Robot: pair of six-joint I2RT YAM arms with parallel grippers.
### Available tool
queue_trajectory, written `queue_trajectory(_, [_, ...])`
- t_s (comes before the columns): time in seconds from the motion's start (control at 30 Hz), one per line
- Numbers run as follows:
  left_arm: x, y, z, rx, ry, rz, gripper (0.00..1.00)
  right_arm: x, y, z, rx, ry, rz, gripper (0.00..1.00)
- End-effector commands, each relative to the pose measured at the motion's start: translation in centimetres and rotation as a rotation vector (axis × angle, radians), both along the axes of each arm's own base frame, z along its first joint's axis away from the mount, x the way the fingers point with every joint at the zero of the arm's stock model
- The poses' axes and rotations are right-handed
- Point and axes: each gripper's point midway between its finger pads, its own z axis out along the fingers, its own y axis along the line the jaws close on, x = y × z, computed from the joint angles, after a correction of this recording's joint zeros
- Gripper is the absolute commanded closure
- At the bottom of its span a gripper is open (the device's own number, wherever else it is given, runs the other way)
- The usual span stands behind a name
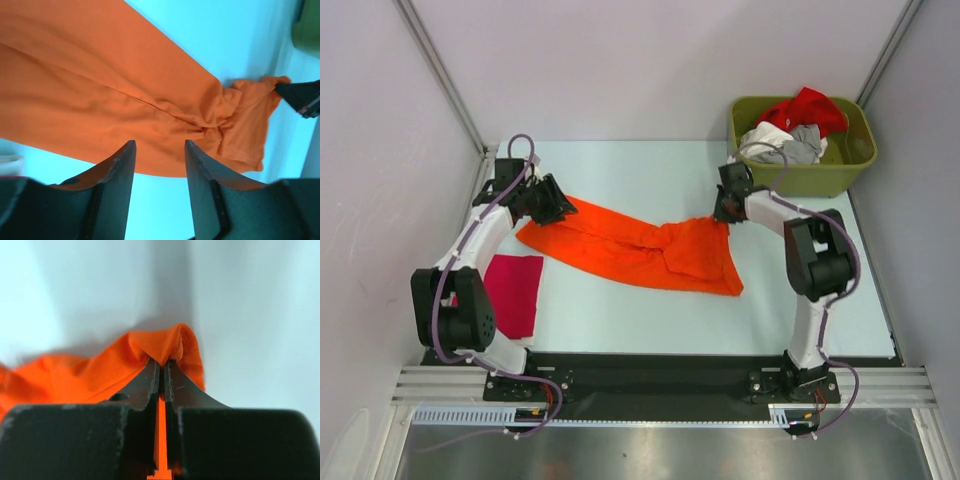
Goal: Fold and stack the t-shirts
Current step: Fold the tshirt
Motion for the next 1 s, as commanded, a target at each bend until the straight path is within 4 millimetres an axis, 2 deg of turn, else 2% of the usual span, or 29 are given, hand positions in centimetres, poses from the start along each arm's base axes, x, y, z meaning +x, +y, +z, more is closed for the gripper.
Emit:
queue_trajectory(0.0, [0.8, 3.4, 1.8, 0.094, -0.068, 0.098, 0.49, 6.2, -0.7, 2.3, -0.146, -0.131, -0.012, 1.0])
queue_trajectory(0.03, [1.0, 3.7, 2.0, 0.1, -0.074, 0.108, 0.48, 7.3, -0.4, 2.5, -0.148, -0.147, -0.012, 1.0])
queue_trajectory(0.07, [1.2, 4.4, 2.0, 0.112, -0.074, 0.128, 0.48, 9.6, 0.1, 2.9, -0.168, -0.18, -0.014, 1.0])
queue_trajectory(0.1, [1.3, 4.7, 2.1, 0.116, -0.079, 0.134, 0.47, 10.6, 0.3, 3.1, -0.18, -0.195, -0.015, 1.0])
queue_trajectory(0.13, [1.6, 5.3, 2.2, 0.129, -0.081, 0.147, 0.48, 12.8, 1.1, 3.4, -0.192, -0.232, -0.008, 1.0])
queue_trajectory(0.17, [1.6, 5.4, 2.3, 0.129, -0.084, 0.152, 0.47, 13.8, 1.4, 5.2, -0.189, -0.275, -0.016, 1.0])
queue_trajectory(0.2, [1.7, 5.7, 2.1, 0.146, -0.086, 0.156, 0.47, 14.9, 1.8, 3.6, -0.198, -0.266, -0.013, 1.0])
queue_trajectory(0.27, [1.9, 5.9, 2.0, 0.158, -0.088, 0.157, 0.47, 16.5, 2.8, 3.6, -0.192, -0.289, -0.017, 1.0])
queue_trajectory(0.3, [2.0, 6.2, 1.5, 0.167, -0.075, 0.161, 0.47, 18.2, 3.5, 3.9, -0.177, -0.323, -0.03, 1.0])
queue_trajectory(0.37, [1.8, 6.1, 1.0, 0.166, -0.058, 0.157, 0.46, 19.8, 4.1, 4.0, -0.169, -0.356, -0.045, 1.0])
queue_trajectory(0.4, [1.9, 6.0, 0.8, 0.17, -0.055, 0.154, 0.46, 21.3, 4.6, 6.1, -0.143, -0.414, -0.06, 1.0])
queue_trajectory(0.43, [1.8, 6.2, 0.3, 0.177, -0.037, 0.155, 0.46, 22.0, 4.9, 4.3, -0.147, -0.405, -0.059, 0.99])
queue_trajectory(0.53, [1.8, 6.1, -0.6, 0.184, -0.013, 0.133, 0.45, 24.4, 5.7, 5.0, -0.139, -0.495, -0.053, 0.95])
queue_trajectory(0.63, [1.9, 5.6, -1.4, 0.172, 0.011, 0.119, 0.45, 26.2, 5.9, 6.3, -0.124, -0.595, -0.046, 0.94])
queue_trajectory(0.73, [2.1, 4.6, -3.0, 0.217, 0.049, 0.097, 0.43, 27.3, 5.9, 6.8, -0.107, -0.661, -0.053, 0.92])
queue_trajectory(0.77, [1.9, 3.6, -4.8, 0.254, 0.098, 0.066, 0.43, 27.6, 5.9, 6.8, -0.099, -0.669, -0.054, 0.92])
queue_trajectory(0.87, [1.7, 3.0, -7.0, 0.328, 0.169, 0.045, 0.44, 27.8, 6.7, 8.0, -0.078, -0.689, -0.026, 0.76])
queue_trajectory(0.9, [1.7, 2.9, -8.2, 0.343, 0.197, 0.04, 0.44, 27.6, 7.0, 8.8, -0.084, -0.694, -0.016, 0.64])
queue_trajectory(0.97, [1.8, 2.5, -9.1, 0.351, 0.218, 0.04, 0.44, 27.1, 7.2, 9.7, -0.098, -0.688, 0.004, 0.49])
